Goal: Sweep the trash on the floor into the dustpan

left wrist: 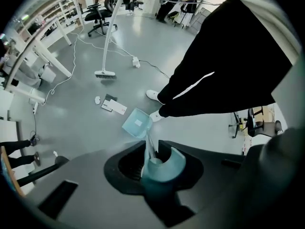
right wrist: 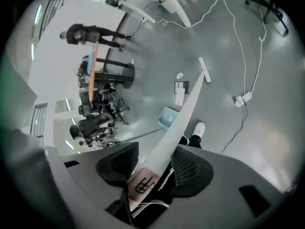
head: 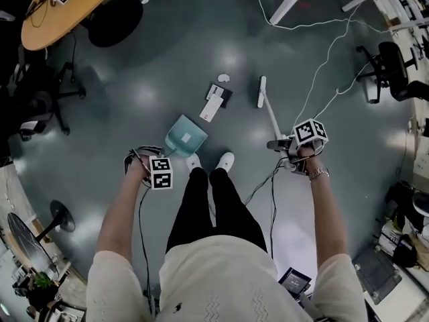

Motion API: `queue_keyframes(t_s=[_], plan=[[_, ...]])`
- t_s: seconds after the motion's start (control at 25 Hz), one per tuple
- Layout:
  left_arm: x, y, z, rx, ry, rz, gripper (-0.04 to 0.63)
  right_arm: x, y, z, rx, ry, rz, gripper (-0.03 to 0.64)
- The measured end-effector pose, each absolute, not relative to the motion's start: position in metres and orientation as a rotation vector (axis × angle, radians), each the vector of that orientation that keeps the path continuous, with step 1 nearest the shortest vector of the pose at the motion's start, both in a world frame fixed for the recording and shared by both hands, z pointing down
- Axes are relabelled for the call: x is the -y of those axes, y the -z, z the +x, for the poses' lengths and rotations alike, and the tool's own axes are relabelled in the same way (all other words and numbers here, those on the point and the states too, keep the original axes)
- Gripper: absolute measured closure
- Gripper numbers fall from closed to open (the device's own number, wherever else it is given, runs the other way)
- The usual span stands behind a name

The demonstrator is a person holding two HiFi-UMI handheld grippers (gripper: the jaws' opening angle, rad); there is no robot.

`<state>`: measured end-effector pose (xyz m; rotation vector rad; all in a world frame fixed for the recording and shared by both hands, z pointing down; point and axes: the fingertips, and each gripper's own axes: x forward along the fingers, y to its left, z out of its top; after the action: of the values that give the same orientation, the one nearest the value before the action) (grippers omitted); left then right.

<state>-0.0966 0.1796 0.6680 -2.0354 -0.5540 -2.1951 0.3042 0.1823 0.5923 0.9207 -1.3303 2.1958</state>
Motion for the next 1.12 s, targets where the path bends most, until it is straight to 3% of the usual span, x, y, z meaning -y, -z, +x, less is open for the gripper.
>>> queue_keyframes(t_s=[0.28, 1.12], plan=[[-0.173, -0.701, -0.085, 0.604, 2.233, -1.991, 0.503, -0.186, -0.647, 0.281, 1.195, -1.698, 0.684, 0.399], [-0.16, -0.719, -0.123, 0.557, 2.242, -2.09, 0.503, -0.322, -0.635, 0.175, 1.127, -1.291, 0.062, 0.399]])
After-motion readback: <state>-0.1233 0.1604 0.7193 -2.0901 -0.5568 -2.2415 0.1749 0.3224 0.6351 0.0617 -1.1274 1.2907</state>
